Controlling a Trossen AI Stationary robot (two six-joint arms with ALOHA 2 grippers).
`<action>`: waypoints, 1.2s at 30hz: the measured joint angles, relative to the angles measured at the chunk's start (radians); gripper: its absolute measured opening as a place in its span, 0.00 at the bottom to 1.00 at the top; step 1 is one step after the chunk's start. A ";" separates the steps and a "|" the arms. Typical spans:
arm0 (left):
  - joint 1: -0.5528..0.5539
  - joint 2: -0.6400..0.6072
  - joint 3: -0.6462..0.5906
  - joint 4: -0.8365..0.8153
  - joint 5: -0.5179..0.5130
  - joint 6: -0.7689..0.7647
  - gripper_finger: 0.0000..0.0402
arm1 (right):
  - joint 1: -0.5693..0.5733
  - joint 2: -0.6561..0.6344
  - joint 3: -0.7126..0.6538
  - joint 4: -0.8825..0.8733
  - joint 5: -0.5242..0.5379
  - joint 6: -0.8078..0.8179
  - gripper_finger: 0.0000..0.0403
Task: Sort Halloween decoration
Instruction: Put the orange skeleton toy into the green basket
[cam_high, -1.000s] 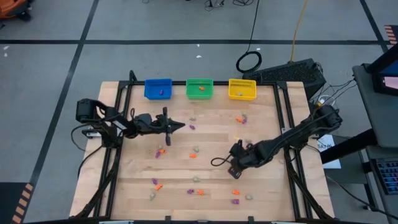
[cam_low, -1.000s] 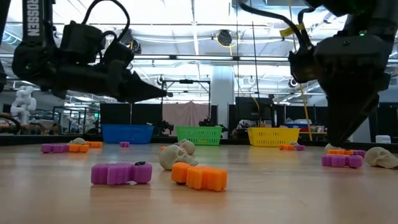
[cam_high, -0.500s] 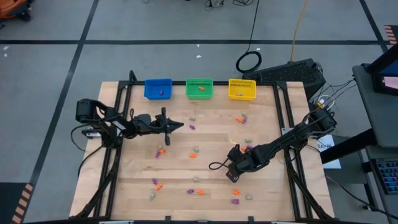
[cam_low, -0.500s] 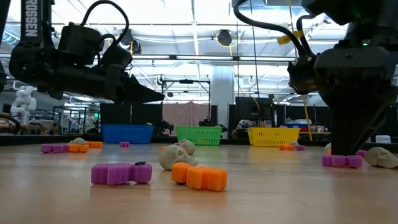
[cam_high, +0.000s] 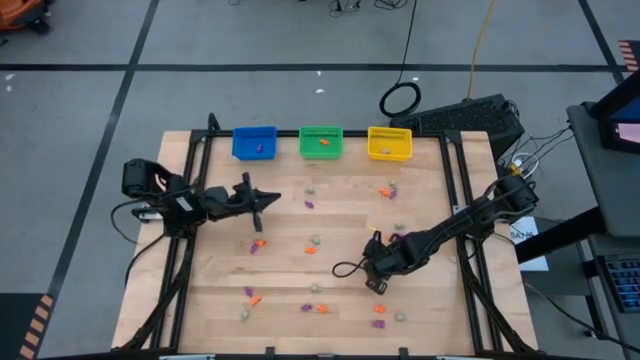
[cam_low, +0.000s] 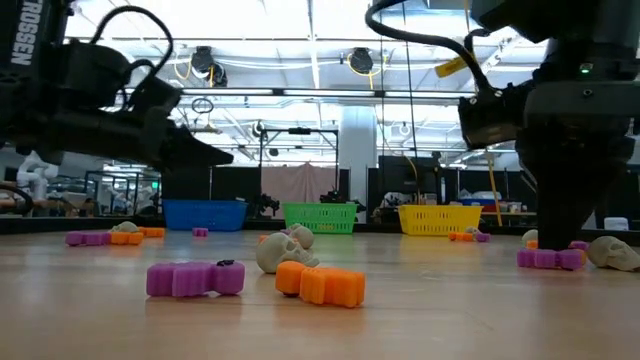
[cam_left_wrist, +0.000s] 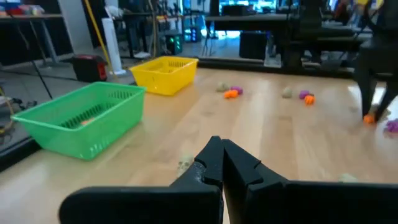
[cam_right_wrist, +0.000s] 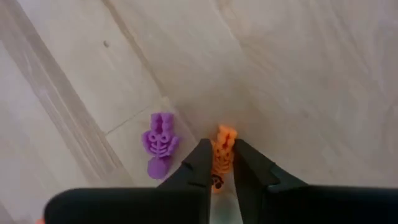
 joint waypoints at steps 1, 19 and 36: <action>0.000 0.000 0.001 0.001 -0.008 -0.001 0.00 | -0.005 0.003 0.021 -0.018 0.003 -0.025 0.07; 0.000 0.002 0.000 -0.004 -0.012 -0.024 0.00 | -0.419 -0.002 0.374 -0.130 0.129 -0.581 0.07; 0.000 0.002 -0.001 -0.012 0.029 -0.023 0.00 | -0.900 0.234 0.660 -0.043 -0.039 -1.089 0.07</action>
